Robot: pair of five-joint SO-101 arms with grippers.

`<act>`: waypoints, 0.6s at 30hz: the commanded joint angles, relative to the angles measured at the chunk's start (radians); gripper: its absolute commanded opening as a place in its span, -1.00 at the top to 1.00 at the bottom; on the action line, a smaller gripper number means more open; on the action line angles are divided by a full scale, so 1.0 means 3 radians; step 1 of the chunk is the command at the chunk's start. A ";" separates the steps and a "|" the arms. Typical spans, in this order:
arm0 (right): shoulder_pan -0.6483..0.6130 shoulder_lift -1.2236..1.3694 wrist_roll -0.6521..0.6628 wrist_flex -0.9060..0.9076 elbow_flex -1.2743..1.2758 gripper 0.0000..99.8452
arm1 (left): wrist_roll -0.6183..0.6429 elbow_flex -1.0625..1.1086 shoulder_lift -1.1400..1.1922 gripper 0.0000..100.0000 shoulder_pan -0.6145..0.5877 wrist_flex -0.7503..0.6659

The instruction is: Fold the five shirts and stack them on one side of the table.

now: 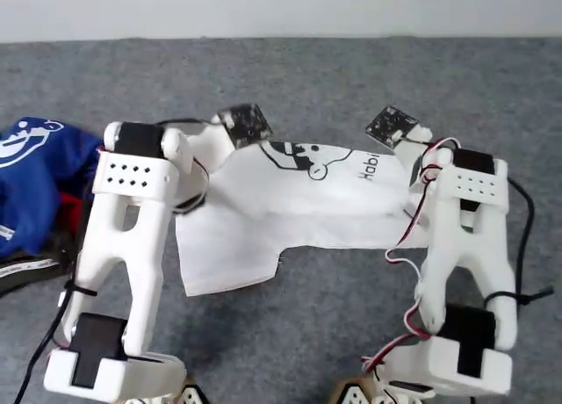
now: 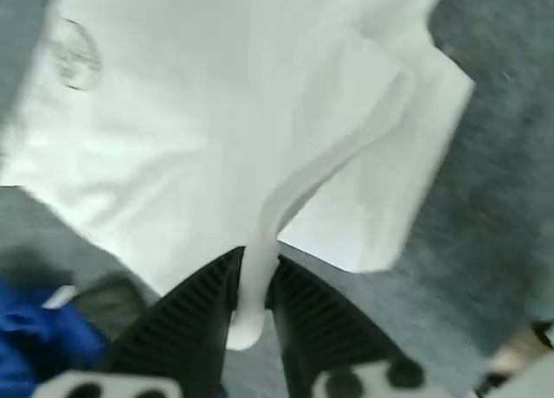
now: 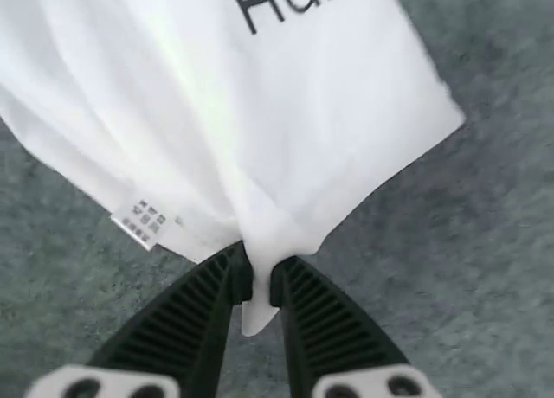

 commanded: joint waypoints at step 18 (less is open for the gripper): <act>0.0304 0.0269 0.0020 0.0586 -0.0609 0.55 | 0.0440 0.0591 -0.0245 0.74 0.0240 0.0245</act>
